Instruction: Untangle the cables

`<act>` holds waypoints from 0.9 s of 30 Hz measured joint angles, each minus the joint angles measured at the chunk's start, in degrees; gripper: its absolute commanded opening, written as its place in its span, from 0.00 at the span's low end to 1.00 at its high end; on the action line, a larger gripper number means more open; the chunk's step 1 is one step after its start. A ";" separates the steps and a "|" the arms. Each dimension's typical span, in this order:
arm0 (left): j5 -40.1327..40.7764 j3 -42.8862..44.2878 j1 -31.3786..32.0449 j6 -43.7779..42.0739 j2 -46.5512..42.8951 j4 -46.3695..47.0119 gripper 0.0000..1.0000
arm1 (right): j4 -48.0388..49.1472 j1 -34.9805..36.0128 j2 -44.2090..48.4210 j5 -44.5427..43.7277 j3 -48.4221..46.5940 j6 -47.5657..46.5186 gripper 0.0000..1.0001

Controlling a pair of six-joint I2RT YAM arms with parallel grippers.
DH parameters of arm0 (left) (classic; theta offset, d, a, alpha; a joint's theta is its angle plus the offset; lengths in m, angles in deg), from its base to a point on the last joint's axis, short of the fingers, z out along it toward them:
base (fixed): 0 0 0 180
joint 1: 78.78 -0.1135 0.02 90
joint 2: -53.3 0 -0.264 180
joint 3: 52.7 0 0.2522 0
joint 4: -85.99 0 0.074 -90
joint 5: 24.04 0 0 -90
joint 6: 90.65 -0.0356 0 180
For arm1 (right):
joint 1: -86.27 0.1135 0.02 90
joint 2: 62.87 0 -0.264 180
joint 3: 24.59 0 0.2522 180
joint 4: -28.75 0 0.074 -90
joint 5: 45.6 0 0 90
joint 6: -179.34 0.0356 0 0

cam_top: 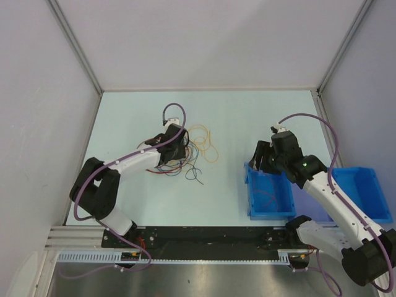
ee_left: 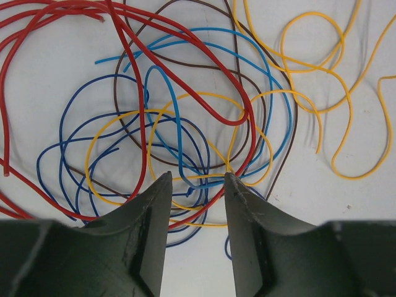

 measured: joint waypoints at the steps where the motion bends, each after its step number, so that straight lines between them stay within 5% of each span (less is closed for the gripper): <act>1: 0.00 0.11 -0.09 0.02 0.31 0.09 0.35 | 0.00 -0.04 0.02 0.22 0.00 0.00 0.64; 5: -0.02 0.44 -0.46 -0.09 1.11 0.74 0.00 | -0.02 -0.31 0.13 0.52 0.04 -0.11 0.63; 17: -1.38 11.02 -0.44 -1.73 -4.76 -9.57 0.00 | -0.13 -0.42 2.49 1.09 0.42 -0.33 0.63; 27: -6.25 46.01 3.91 -9.14 -14.86 -18.67 0.01 | -0.13 -0.17 4.61 2.19 0.44 0.57 0.62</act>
